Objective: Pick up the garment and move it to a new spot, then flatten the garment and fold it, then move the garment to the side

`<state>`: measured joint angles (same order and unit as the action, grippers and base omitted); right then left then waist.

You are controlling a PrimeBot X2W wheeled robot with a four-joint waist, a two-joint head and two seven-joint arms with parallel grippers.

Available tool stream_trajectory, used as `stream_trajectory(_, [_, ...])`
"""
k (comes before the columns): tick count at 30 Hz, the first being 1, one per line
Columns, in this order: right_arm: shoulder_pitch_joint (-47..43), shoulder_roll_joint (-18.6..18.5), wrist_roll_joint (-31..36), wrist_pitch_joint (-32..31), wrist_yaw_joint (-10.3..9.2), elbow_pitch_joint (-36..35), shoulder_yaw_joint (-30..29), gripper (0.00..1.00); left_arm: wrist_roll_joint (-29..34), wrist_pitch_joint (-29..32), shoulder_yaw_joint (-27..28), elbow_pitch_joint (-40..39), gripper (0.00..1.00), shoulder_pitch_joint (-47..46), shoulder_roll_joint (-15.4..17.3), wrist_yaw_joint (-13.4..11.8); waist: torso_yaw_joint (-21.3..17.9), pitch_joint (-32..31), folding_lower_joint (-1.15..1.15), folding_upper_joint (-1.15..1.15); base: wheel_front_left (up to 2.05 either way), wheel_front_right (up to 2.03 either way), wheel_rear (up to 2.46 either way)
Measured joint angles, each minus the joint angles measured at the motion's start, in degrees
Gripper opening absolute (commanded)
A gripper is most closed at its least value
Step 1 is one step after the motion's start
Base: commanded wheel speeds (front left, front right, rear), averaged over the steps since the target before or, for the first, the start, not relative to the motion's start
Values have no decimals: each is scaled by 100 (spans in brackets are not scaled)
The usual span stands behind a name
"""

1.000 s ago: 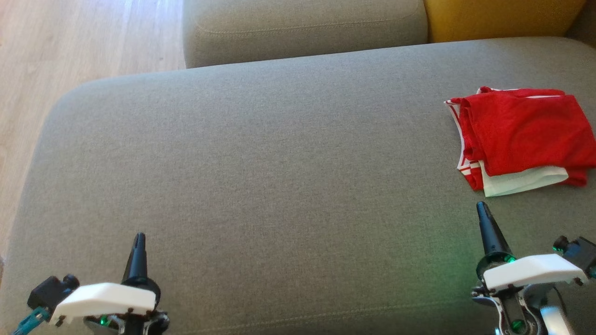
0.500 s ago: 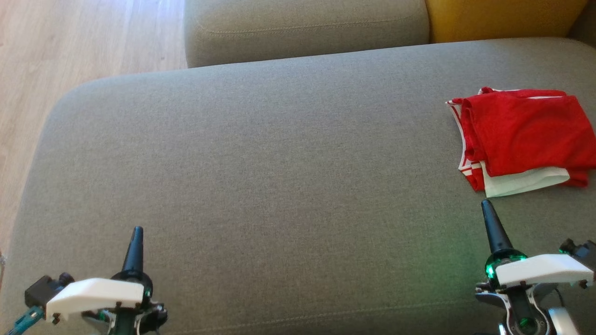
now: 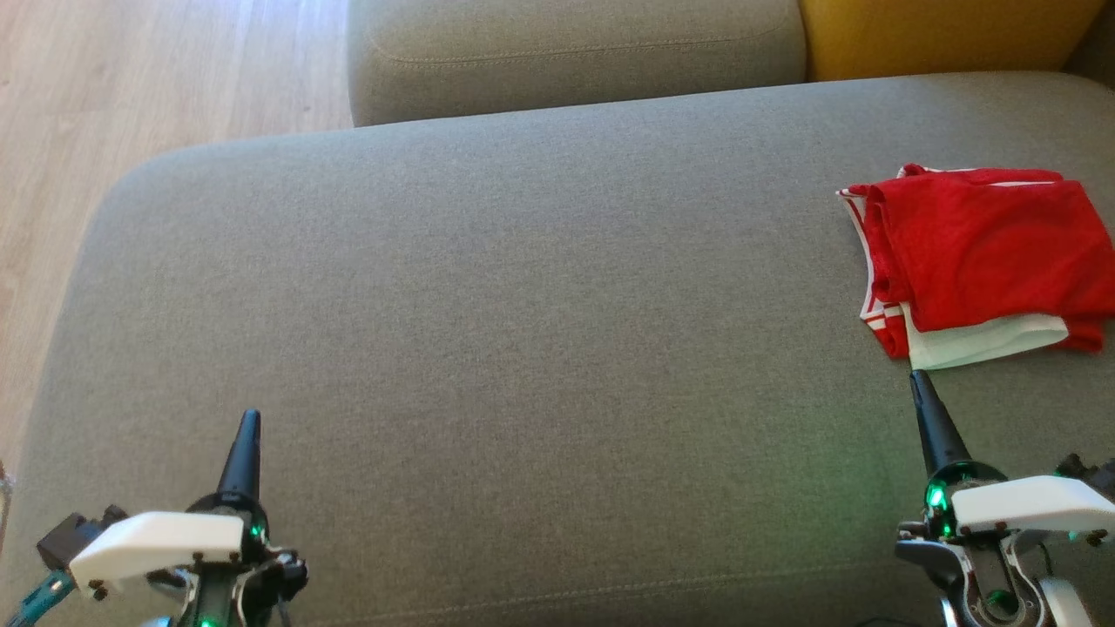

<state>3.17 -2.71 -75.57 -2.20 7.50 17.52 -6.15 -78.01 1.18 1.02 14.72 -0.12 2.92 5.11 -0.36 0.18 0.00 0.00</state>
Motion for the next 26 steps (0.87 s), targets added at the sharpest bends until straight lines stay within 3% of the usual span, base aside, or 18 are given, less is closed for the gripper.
stream_trajectory(26, [2,3,-1625,-397,0,-125,-130,0,-1496,404,205,83,0,-295,-1,196,36,0,0,0,0,0,0])
